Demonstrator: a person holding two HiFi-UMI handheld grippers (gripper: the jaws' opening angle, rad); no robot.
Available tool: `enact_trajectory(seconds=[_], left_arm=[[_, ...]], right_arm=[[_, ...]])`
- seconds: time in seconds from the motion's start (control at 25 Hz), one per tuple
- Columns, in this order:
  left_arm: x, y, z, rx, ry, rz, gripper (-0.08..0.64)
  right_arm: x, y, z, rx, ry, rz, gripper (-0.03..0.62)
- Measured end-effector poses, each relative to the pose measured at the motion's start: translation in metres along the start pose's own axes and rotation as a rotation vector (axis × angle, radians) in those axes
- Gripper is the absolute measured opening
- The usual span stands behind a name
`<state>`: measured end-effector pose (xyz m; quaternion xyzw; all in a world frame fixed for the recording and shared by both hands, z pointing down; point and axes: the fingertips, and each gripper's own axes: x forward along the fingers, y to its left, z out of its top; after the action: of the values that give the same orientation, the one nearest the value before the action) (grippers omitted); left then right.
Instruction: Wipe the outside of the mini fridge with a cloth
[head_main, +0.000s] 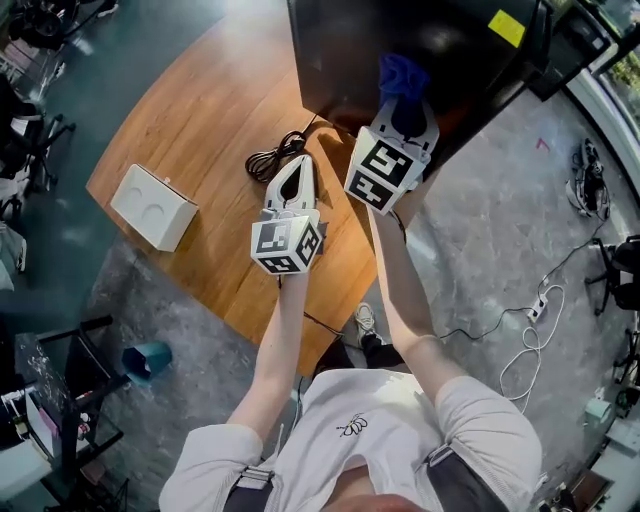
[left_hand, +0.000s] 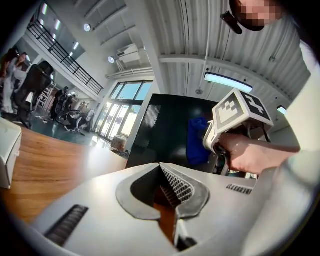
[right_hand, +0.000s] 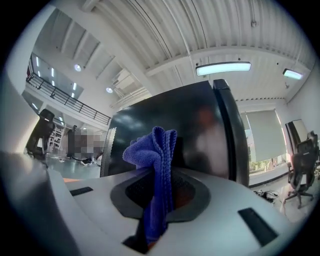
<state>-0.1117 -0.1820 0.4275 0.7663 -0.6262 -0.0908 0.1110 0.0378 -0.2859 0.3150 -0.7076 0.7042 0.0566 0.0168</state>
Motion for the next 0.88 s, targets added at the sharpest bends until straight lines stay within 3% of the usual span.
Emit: enact_trajectory(seconds=[0.4, 0.88], left_arm=[[0.005, -0.077, 0.000, 0.033, -0.015, -0.067, 0.005], [0.003, -0.109, -0.003, 0.037, -0.026, -0.082, 0.005]], right_arm=[[-0.034, -0.074, -0.004, 0.025, 0.017, -0.035, 0.061], [-0.052, -0.117, -0.012, 0.012, 0.034, -0.065, 0.061]])
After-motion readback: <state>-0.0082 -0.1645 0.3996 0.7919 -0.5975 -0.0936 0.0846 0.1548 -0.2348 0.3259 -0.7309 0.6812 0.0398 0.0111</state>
